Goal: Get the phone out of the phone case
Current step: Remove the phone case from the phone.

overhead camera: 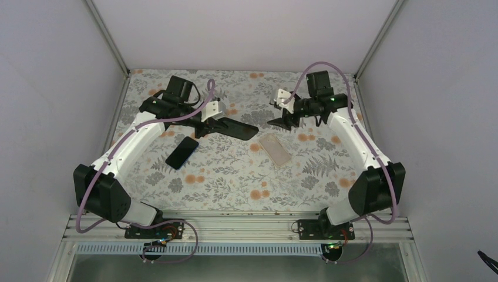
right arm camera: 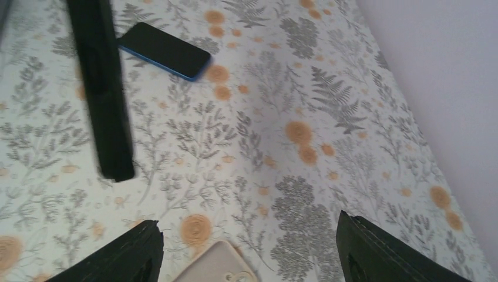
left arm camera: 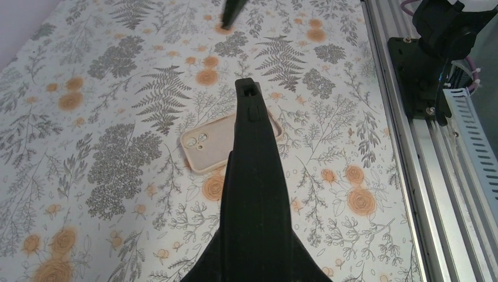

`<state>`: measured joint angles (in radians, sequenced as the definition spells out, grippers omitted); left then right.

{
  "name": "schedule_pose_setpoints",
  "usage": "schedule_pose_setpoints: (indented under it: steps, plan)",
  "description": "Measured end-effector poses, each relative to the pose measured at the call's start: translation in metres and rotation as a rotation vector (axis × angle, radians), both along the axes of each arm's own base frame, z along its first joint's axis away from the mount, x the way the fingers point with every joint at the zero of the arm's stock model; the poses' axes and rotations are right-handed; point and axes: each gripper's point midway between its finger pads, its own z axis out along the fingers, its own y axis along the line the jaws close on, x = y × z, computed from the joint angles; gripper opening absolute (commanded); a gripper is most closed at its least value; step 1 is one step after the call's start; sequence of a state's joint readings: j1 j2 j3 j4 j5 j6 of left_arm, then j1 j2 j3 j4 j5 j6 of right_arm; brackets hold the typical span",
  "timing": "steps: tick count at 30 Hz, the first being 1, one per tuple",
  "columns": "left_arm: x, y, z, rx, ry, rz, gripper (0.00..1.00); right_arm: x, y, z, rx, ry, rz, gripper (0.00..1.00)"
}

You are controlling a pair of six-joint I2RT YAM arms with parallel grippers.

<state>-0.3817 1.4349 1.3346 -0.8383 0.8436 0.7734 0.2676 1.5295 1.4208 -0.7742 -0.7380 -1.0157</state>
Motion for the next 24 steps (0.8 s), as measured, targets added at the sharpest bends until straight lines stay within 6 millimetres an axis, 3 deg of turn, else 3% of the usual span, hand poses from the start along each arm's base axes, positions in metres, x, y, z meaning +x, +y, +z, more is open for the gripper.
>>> schedule_pose_setpoints:
  steps: [8, 24]
  plan:
    - [0.002, -0.001, 0.002, -0.005, -0.009, 0.004, 0.02, -0.04, 0.024, -0.027, -0.005, 0.083, 0.093, 0.72]
    - [0.002, 0.0, 0.001, -0.004, -0.015, 0.007, 0.02, -0.031, 0.034, -0.023, 0.023, 0.062, 0.08, 0.67]
